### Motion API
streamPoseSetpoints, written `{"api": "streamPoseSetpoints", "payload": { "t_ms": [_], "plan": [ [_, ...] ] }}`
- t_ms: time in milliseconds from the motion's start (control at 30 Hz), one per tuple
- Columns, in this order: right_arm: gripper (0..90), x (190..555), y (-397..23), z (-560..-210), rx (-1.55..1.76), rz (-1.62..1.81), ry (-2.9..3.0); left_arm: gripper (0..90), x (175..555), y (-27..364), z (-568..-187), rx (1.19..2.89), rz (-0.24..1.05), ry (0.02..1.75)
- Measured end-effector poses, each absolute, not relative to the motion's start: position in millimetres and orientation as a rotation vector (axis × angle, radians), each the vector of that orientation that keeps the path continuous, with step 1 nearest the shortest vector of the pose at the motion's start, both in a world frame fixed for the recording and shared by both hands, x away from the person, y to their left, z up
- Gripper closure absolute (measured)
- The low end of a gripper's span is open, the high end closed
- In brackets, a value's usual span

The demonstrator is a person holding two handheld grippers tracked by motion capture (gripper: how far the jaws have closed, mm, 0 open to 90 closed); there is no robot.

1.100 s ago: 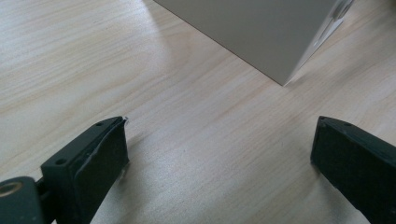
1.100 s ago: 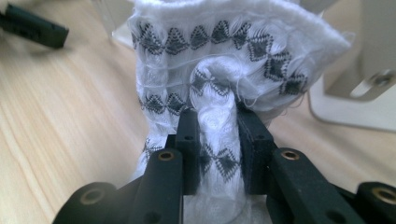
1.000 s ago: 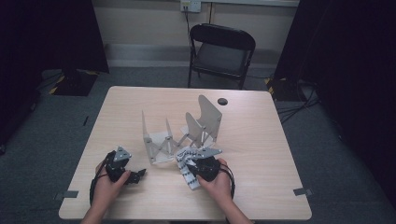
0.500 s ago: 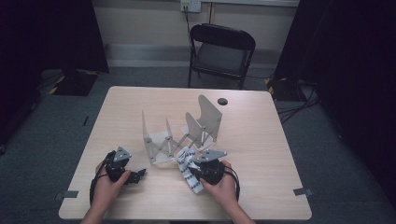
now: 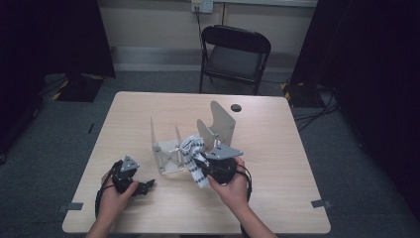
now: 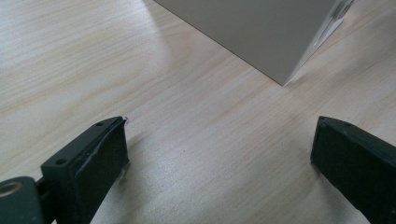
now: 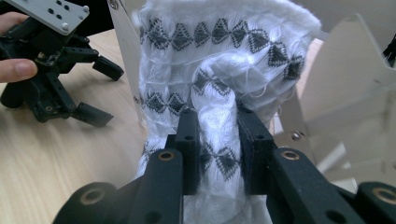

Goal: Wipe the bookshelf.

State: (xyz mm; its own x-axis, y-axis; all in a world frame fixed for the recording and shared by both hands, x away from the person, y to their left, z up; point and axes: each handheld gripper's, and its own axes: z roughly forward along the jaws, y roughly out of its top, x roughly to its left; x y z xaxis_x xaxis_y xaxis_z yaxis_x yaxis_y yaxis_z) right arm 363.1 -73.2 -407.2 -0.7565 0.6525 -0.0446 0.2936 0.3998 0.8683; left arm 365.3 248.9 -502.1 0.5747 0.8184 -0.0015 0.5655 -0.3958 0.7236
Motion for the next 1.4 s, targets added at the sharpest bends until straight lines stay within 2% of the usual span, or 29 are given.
{"api": "streamPoseSetpoints", "payload": {
  "t_ms": [200,733,1133,1400],
  "plan": [
    [72.6,370.6,-58.4,-430.6,0.834,1.241,2.346,3.6,365.3,248.9,-502.1,2.113,0.468,1.099],
    [72.0,369.9,-62.8,-483.0,0.941,1.132,2.461,3.6,365.3,248.9,-502.1,2.113,0.469,1.099],
    [71.4,364.0,-64.2,-488.0,0.921,1.118,2.522,3.6,365.3,248.9,-502.1,2.113,0.469,1.099],
    [72.0,355.3,-73.5,-472.3,0.89,1.149,2.491,3.6,365.3,248.9,-502.1,2.113,0.469,1.099]
  ]
}}
